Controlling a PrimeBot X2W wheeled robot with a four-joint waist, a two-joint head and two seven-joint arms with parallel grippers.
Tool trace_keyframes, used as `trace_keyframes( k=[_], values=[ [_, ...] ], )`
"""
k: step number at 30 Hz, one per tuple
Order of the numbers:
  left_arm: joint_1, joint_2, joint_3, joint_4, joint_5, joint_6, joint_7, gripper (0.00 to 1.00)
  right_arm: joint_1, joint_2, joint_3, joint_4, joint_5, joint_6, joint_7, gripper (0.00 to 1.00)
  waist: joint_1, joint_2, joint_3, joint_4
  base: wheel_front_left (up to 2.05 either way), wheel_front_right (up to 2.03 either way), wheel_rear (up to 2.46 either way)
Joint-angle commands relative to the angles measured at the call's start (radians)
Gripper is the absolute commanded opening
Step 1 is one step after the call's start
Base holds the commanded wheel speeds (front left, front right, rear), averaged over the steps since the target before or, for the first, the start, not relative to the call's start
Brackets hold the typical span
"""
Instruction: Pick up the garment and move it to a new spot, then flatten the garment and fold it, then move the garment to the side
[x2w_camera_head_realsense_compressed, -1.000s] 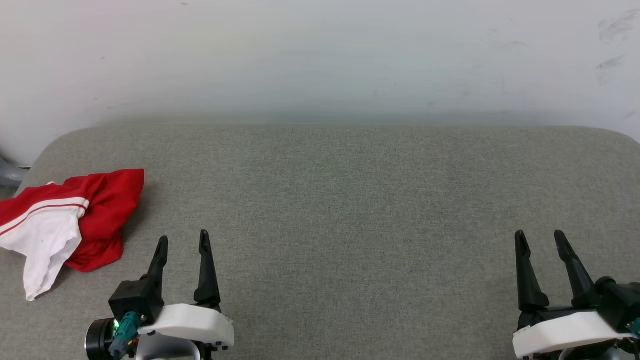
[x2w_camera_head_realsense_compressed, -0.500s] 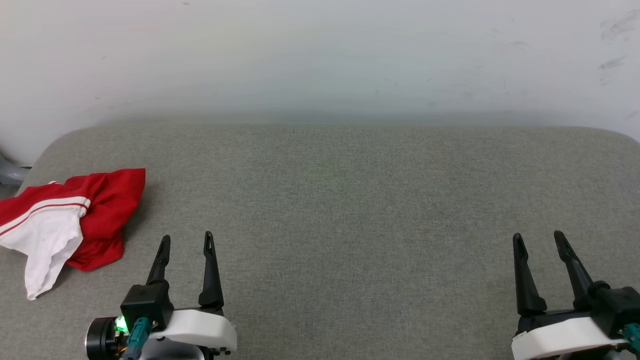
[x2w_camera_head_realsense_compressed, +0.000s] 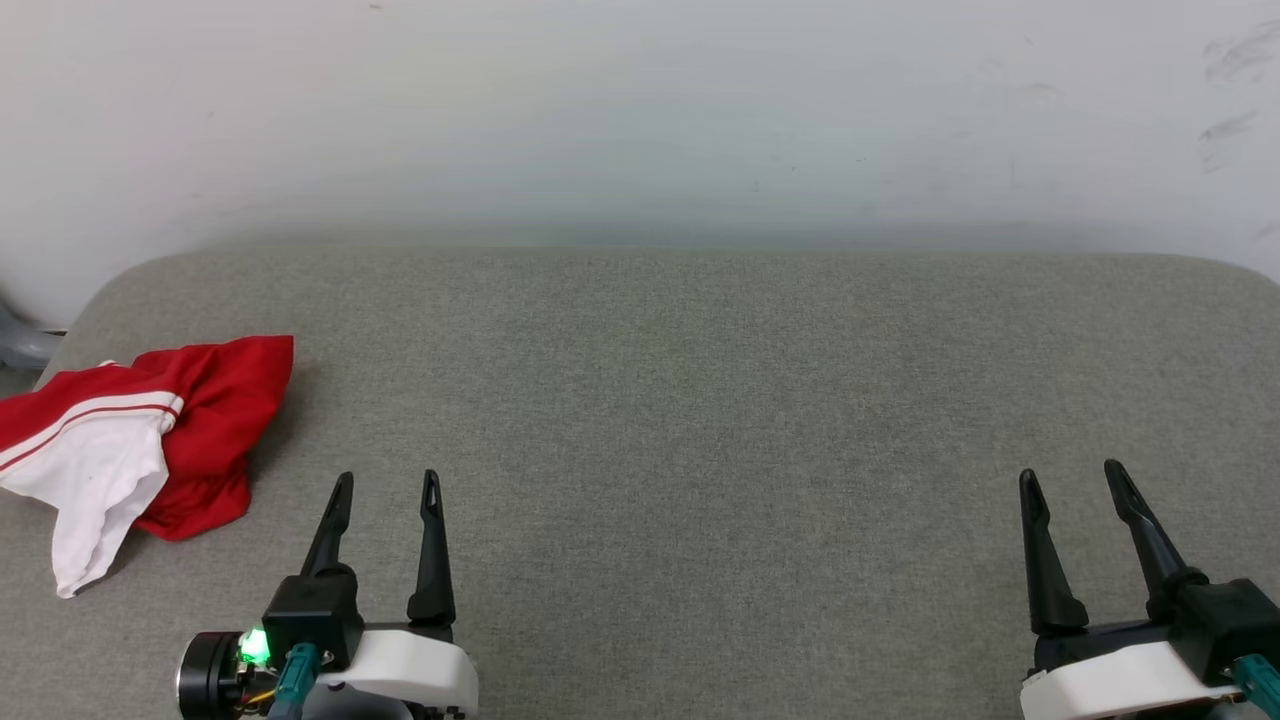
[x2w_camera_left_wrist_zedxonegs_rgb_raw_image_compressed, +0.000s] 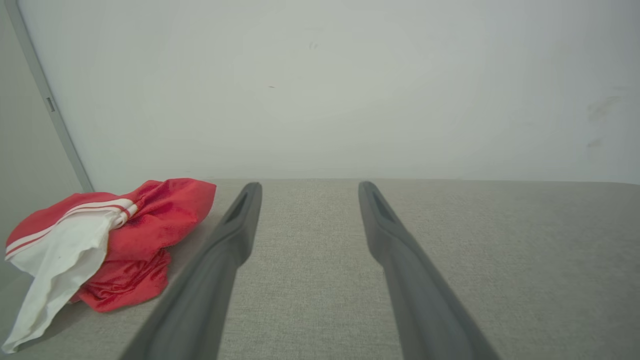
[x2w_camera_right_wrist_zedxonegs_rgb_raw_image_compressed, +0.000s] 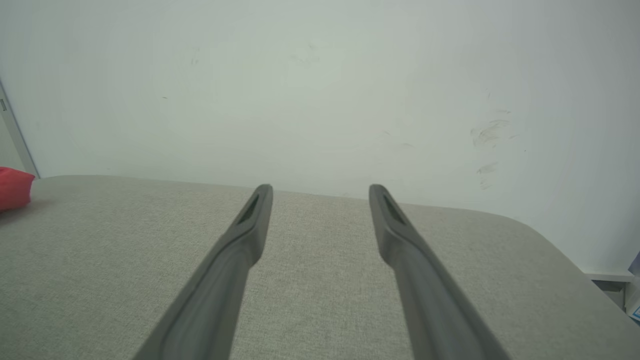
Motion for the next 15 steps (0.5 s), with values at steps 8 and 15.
trace_keyframes(
  k=[8, 15],
  values=[
    [0.008, -0.005, 0.020, 0.021, -0.034, -0.026, -0.005, 1.00, 0.011, 0.002, -0.004, 0.006, 0.032, -0.001, -0.003, 1.00, 0.0000, 0.0000, -0.002, 0.002, 0.00, 0.00, 0.00],
    [0.007, -0.006, 0.027, 0.032, -0.061, -0.040, -0.005, 1.00, 0.011, 0.002, -0.002, 0.016, 0.054, -0.001, -0.003, 1.00, 0.0000, 0.0000, -0.002, 0.003, 0.00, 0.00, 0.00]
  ],
)
